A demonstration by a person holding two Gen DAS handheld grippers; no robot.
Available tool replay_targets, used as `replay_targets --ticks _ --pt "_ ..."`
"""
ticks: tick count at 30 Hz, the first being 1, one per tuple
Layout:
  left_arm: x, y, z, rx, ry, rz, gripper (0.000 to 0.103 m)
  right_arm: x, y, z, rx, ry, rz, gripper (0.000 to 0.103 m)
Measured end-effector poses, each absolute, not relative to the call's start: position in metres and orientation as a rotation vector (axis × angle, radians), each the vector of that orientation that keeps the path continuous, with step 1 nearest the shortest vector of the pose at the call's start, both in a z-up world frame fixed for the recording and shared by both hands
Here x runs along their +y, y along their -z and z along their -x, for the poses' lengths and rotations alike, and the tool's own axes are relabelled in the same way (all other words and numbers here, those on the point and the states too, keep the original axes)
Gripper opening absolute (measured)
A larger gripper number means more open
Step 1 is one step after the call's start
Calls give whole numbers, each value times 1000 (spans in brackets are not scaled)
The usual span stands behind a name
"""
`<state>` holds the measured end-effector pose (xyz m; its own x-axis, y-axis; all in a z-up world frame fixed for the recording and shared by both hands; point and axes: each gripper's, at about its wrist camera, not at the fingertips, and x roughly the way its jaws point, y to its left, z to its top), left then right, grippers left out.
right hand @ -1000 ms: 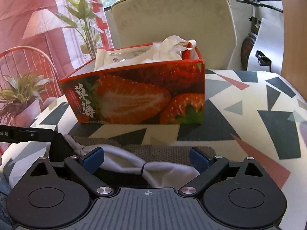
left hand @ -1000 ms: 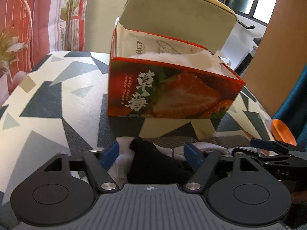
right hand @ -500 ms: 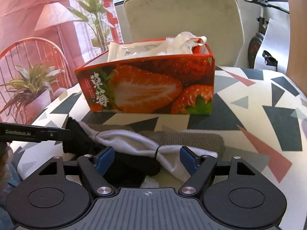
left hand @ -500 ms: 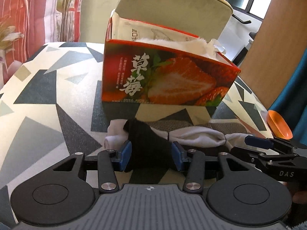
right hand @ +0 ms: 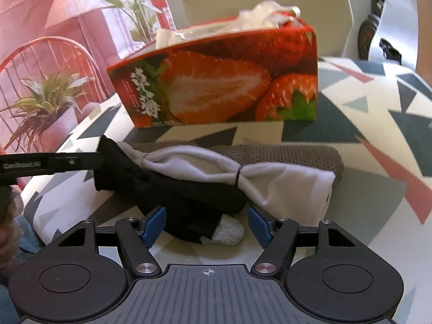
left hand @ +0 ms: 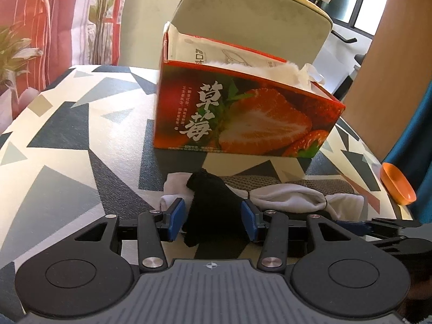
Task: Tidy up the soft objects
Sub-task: 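Move both grippers down to the black-and-white cloth item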
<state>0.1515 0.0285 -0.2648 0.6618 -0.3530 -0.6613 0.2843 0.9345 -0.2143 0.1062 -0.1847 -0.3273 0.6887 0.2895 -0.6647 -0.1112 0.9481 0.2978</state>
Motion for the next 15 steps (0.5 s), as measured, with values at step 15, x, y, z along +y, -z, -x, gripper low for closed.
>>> replay_targets --ticks 15 --pt "23 274 -159 804 367 73 50 -178 338 -122 763 -249 -226 58"
